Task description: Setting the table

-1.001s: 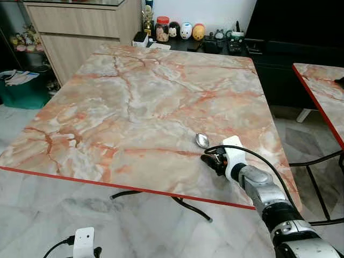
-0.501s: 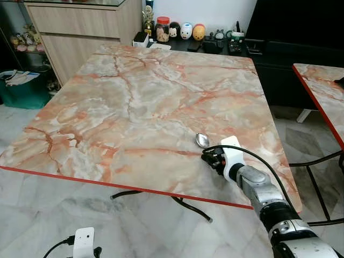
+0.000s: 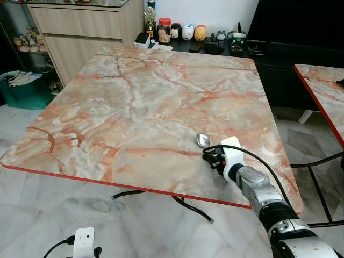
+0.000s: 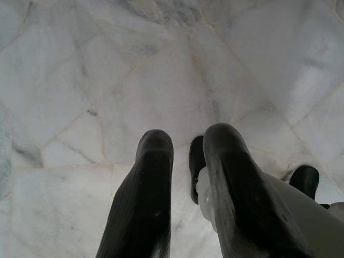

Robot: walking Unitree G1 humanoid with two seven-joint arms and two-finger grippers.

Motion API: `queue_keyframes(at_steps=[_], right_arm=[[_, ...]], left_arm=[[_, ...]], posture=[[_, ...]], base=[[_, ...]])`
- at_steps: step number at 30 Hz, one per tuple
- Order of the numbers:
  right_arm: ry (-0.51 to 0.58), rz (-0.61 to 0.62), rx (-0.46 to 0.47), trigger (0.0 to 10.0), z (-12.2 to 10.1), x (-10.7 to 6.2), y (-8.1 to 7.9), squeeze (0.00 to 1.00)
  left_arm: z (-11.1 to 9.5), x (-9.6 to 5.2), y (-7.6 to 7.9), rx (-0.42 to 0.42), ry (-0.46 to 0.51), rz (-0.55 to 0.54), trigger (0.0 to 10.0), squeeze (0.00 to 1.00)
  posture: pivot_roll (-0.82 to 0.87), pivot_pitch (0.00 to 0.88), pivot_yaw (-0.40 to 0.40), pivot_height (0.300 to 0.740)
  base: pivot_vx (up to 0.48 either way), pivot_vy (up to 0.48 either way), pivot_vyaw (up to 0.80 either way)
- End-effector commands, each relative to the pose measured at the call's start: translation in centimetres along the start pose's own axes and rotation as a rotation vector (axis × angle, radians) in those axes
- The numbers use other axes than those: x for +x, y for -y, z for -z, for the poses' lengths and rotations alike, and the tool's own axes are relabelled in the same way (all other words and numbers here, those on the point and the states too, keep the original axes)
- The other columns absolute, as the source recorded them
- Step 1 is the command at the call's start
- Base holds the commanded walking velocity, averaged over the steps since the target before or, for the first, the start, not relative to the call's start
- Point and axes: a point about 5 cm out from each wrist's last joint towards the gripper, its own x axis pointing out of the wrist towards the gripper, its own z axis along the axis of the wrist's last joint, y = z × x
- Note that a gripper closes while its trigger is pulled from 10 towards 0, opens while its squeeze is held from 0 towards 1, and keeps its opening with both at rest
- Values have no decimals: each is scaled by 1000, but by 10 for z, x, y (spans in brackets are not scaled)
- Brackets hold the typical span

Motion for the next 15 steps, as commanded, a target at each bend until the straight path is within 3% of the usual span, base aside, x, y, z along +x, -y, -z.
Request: queue_keyframes(at_steps=[1,5,6,7,8,15], right_arm=[[-19,44,20,10000,2,-1,6,0],[-18,44,25,10000,2,0,5,0],[-17,44,26,4000,2,0,4,0],[-16,44,27,3294,2,1,4,0],[-15,43,28,0,2,1,3,0],[-13,36,25,0,2,2,1,0]], left_arm=[[2,0,-2,12,-16,-2,10000,0],[3,0,-2,12,-18,-4,10000,0],[3,0,-2,12,-19,-4,10000,0],[3,0,-1,12,-19,-4,10000,0],[3,0,-1,12,-19,-3,10000,0],[4,-1,-1,11,-19,-2,10000,0]], posture=[[56,1,-35,740],[58,1,-35,740],[58,1,-35,740],[58,1,-35,740],[58,1,-35,740],[58,0,-38,740]], base=[[0,0,0],[0,0,0],[0,0,0],[0,0,0],[0,0,0],[0,0,0]])
